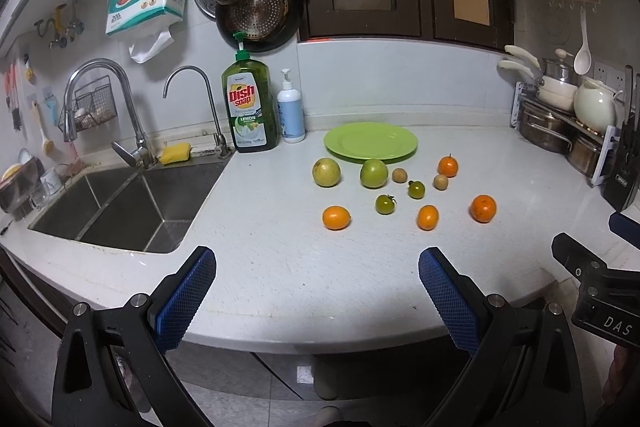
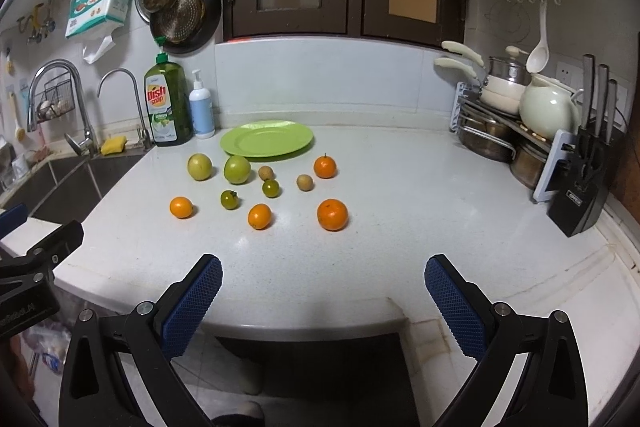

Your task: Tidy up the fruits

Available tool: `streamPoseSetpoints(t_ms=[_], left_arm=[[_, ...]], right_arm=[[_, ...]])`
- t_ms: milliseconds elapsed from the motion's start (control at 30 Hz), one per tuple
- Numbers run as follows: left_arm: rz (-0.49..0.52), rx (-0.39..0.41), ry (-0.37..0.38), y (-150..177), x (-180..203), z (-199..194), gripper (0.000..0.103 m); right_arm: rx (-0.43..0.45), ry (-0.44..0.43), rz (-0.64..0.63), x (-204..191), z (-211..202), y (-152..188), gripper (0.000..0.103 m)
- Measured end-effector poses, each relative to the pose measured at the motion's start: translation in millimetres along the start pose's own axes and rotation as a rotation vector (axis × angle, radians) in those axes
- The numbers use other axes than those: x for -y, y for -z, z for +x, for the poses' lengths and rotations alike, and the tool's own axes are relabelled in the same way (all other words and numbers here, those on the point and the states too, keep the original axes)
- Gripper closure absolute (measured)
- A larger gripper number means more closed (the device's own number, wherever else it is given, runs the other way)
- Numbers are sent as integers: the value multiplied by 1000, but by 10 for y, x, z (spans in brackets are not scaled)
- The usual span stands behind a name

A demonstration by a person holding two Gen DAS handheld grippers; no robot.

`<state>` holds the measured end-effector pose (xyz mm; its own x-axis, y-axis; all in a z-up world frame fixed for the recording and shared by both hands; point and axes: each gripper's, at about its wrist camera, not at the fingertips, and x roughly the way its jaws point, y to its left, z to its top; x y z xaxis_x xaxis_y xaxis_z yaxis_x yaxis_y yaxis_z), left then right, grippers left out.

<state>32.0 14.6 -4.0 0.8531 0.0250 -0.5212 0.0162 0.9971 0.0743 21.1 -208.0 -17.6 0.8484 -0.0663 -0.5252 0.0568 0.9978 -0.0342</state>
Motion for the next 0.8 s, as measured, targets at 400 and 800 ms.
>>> streamPoseSetpoints(t_ms=[400,800], left_arm=[[54,-50,50,-266,-138,752,6],[145,-140,194,-396,-186,1588,19]], right_arm=[[-75,-44,-28,-373,705,-261,3],[-199,-27,21,-723,1440,-434,22]])
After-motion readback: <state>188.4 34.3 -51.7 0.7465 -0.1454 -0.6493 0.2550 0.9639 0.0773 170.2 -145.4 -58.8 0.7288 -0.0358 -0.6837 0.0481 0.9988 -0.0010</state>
